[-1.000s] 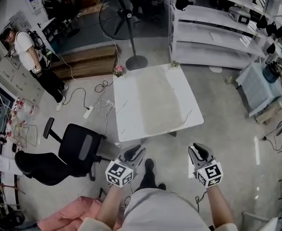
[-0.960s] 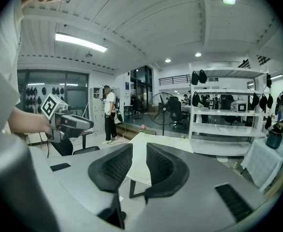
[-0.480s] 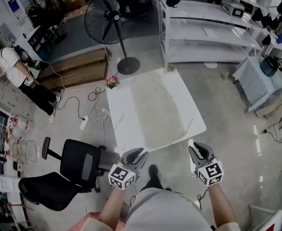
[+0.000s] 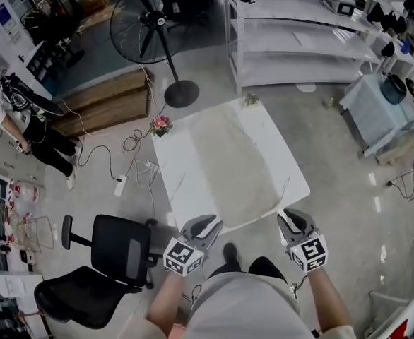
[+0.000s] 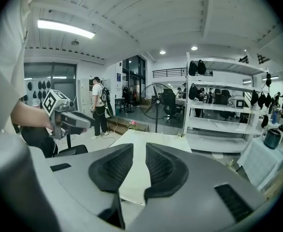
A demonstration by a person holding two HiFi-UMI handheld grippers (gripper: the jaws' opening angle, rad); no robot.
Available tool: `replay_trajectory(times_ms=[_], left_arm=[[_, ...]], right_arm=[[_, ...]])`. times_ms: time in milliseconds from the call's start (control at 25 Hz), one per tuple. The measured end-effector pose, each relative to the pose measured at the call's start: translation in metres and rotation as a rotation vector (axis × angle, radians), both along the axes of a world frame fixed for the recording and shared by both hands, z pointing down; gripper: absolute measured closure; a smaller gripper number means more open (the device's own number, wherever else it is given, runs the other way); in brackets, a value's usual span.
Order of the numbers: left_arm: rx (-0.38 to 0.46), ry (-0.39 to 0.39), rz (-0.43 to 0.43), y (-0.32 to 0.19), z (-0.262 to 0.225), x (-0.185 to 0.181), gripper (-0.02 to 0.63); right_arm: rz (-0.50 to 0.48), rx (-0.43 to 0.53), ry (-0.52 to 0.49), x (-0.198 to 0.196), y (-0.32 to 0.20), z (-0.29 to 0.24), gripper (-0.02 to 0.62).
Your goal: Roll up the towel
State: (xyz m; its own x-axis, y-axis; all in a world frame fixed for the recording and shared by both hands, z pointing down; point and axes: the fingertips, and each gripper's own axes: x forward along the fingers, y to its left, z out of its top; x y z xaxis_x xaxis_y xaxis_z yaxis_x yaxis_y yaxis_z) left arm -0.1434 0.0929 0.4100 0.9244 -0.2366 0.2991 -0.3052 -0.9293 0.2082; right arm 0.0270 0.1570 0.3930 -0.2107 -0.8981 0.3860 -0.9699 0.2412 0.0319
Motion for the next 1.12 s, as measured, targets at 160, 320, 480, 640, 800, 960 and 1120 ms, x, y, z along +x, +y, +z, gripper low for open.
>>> replay_trajectory(times_ms=[160, 320, 480, 640, 800, 960, 1120], left_arm=[[-0.017, 0.008, -0.033, -0.011, 0.005, -0.004, 0.492], [-0.044, -0.001, -0.057, -0.016, 0.012, 0.0, 0.492], [-0.073, -0.009, -0.092, -0.025, 0.023, 0.01, 0.492], [-0.091, -0.048, -0.116, -0.033, 0.041, 0.026, 0.485], [-0.123, -0.097, -0.138, -0.036, 0.073, 0.044, 0.474], [-0.137, -0.195, -0.116, -0.031, 0.123, 0.058, 0.469], [-0.189, -0.261, -0.082, -0.014, 0.171, 0.074, 0.457]], right_arm=[[-0.006, -0.013, 0.003, 0.001, -0.013, 0.004, 0.502], [-0.022, -0.03, -0.002, 0.009, -0.023, 0.006, 0.502], [-0.038, -0.063, -0.038, 0.028, -0.033, 0.018, 0.506], [-0.084, -0.11, -0.062, 0.047, -0.048, 0.037, 0.502], [-0.136, -0.181, -0.064, 0.068, -0.063, 0.074, 0.499], [-0.199, -0.258, -0.033, 0.081, -0.069, 0.122, 0.492], [-0.24, -0.344, -0.044, 0.091, -0.063, 0.166, 0.491]])
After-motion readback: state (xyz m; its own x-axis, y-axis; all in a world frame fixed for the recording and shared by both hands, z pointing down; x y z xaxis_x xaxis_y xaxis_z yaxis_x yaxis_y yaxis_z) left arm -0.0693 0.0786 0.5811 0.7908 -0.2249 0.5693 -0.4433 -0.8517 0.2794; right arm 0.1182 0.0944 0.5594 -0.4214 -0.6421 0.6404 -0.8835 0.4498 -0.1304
